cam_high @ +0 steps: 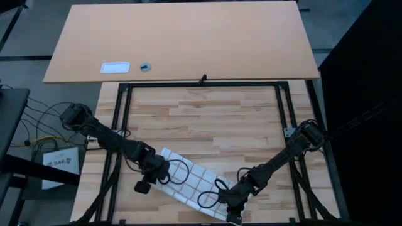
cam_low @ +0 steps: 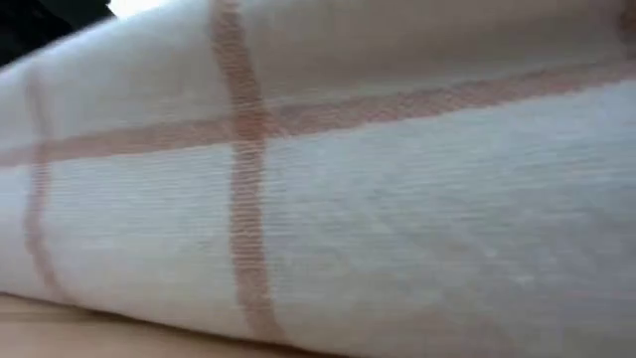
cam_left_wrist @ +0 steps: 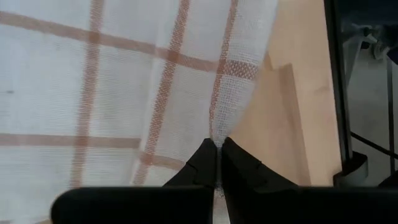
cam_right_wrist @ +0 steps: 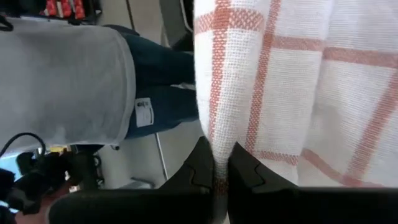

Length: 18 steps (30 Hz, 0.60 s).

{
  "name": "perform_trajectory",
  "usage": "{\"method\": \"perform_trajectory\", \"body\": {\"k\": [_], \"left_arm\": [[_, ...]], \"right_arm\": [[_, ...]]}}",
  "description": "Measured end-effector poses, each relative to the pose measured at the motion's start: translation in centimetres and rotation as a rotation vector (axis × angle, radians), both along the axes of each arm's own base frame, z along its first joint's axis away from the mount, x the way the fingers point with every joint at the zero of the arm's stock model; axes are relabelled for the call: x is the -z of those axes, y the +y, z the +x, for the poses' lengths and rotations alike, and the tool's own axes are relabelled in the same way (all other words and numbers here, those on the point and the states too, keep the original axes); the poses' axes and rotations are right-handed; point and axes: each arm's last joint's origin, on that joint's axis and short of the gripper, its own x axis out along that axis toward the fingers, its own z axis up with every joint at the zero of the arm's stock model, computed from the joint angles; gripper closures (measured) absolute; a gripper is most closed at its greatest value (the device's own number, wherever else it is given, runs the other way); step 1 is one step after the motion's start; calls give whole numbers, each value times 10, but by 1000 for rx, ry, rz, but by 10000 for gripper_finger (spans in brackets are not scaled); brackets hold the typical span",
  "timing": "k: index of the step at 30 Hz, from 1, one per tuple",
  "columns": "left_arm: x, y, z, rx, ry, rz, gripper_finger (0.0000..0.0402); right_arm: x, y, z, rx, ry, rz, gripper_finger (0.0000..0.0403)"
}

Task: Roll towel
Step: Roll the white checkered towel

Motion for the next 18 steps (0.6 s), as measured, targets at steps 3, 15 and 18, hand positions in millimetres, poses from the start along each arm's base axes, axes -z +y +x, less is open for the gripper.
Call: {"method": "perform_trajectory", "body": {"k": [3,15,18], "left_arm": [[0,10,5,-14,-15,-2,401],[2,30,15,-16,-37,-4,401],[2,33,16,-14,-44,-1,402]], "right_arm": [[7,-1,-5,1,3,1,402],[13,-4,-8,7,13,-9,401],[13,-4,-8,6,12,-10,400]]}}
